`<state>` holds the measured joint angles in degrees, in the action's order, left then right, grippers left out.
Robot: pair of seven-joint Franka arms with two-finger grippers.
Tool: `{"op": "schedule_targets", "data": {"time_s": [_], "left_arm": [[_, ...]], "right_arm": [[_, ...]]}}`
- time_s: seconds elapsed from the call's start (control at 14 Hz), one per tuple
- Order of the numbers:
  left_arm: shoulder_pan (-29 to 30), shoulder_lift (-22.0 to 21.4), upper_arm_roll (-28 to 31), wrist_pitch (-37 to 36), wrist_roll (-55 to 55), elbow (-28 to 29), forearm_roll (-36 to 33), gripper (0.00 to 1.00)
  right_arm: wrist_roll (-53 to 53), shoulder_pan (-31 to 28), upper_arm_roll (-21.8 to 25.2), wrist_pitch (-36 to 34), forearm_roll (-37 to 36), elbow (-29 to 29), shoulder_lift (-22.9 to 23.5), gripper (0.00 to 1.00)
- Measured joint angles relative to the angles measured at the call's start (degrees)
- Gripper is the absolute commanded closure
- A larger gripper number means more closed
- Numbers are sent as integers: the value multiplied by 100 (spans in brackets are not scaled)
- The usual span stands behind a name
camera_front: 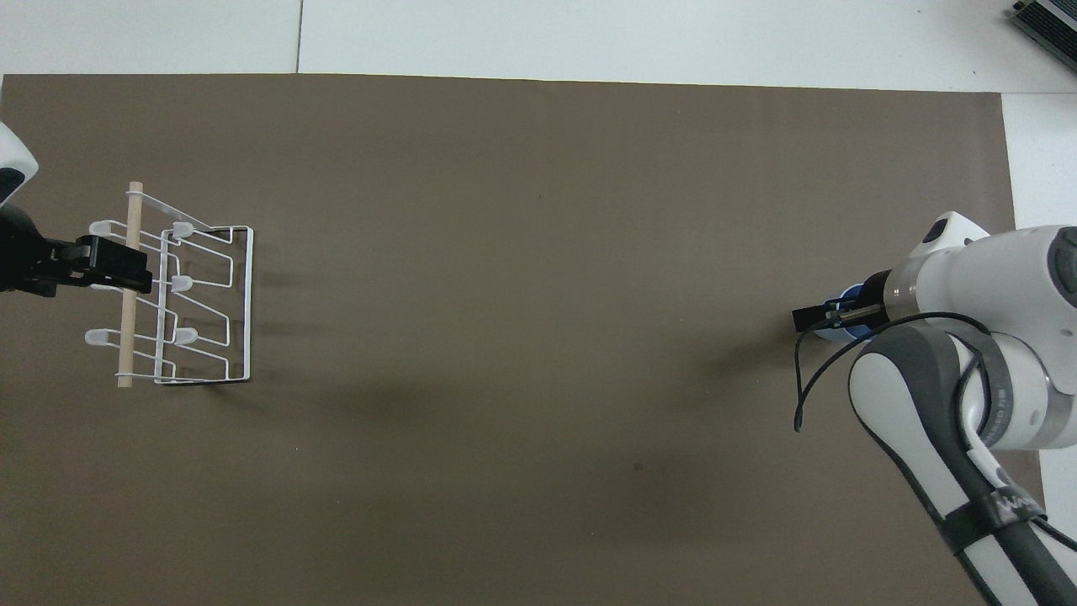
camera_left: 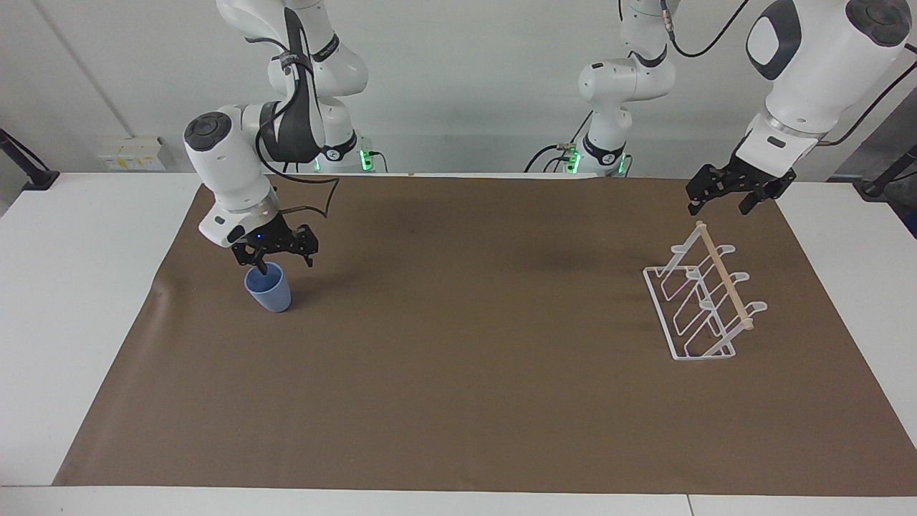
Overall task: Hang cup on cup holder
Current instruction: 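Lift the blue cup with the right gripper and tilt it sideways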
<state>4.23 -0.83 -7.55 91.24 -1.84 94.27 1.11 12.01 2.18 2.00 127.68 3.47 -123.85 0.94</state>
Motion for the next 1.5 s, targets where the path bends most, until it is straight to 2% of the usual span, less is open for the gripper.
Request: {"op": "schedule_targets", "data": {"time_s": [0.21, 0.64, 0.71, 0.93, 1.21, 1.42, 1.5], "left_arm": [[0, 0, 0, 0, 0, 0, 0, 0], [0, 0, 0, 0, 0, 0, 0, 0], [0, 0, 0, 0, 0, 0, 0, 0], [0, 0, 0, 0, 0, 0, 0, 0], [0, 0, 0, 0, 0, 0, 0, 0], [0, 0, 0, 0, 0, 0, 0, 0], [0, 0, 0, 0, 0, 0, 0, 0]], "right_arm": [[0, 25, -2, 367, 0, -129, 160, 0], [0, 6, 12, 620, 0, -341, 182, 0], [0, -2, 12, 635, 0, -372, 182, 4], [9, -6, 12, 637, 0, -385, 182, 35], [96, -8, 12, 637, 0, -386, 182, 65], [96, -9, 12, 637, 0, -386, 182, 78], [96, -9, 12, 637, 0, -386, 182, 78]]}}
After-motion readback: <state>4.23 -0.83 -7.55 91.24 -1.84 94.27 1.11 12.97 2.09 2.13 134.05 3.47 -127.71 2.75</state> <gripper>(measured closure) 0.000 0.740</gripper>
